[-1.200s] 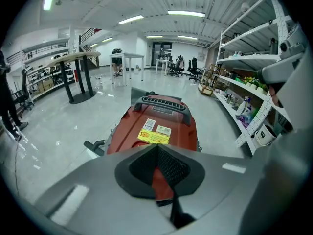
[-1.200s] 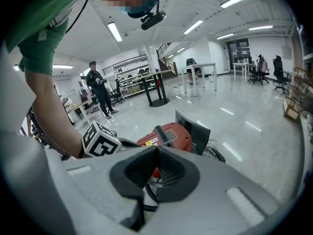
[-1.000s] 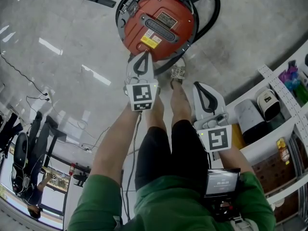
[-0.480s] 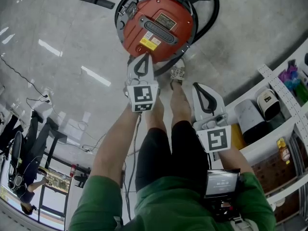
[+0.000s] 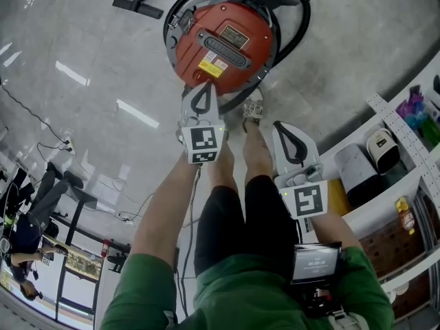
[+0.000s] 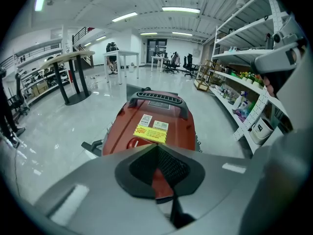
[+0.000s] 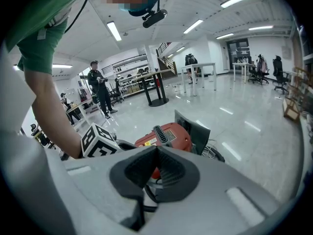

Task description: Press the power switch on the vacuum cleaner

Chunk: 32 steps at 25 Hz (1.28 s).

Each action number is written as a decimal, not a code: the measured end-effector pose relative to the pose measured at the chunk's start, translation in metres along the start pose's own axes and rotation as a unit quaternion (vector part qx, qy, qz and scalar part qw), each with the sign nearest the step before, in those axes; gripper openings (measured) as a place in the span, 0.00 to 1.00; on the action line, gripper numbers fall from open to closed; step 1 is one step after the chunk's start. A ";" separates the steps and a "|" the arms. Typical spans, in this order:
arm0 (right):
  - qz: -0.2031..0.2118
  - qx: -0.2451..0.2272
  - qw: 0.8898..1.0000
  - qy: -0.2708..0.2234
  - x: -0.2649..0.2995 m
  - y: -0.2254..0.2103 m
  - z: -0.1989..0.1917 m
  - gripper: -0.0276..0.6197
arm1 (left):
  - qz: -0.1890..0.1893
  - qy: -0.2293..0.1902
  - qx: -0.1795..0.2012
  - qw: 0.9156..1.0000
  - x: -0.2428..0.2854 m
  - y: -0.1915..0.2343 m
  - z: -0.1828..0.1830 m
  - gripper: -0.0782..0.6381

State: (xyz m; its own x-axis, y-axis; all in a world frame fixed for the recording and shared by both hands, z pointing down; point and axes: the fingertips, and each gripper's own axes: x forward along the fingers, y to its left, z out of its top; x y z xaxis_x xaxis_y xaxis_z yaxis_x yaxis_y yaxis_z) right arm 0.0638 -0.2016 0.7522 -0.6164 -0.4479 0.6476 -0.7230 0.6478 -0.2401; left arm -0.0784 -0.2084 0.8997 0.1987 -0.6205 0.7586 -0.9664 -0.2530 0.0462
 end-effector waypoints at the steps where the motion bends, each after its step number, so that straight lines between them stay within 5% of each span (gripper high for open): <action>1: -0.001 0.000 1.000 -0.001 0.000 0.000 0.000 0.05 | 0.000 0.000 0.000 1.000 0.000 0.000 0.000 0.12; 18: -0.026 -0.027 0.999 -0.013 -0.051 -0.008 0.035 0.05 | 0.008 0.034 -0.017 0.999 -0.001 0.002 0.002 0.12; 32: -0.047 -0.034 0.995 -0.077 -0.097 0.010 0.099 0.05 | 0.014 -0.055 -0.015 0.998 -0.110 0.006 0.097 0.12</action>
State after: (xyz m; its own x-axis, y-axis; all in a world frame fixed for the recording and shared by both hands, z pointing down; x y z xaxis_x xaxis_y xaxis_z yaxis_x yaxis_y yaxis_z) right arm 0.0858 -0.2121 0.6154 -0.5921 -0.5935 0.5451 -0.7595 0.6372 -0.1310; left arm -0.0901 -0.2138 0.7530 0.1872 -0.7044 0.6847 -0.9758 -0.2135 0.0472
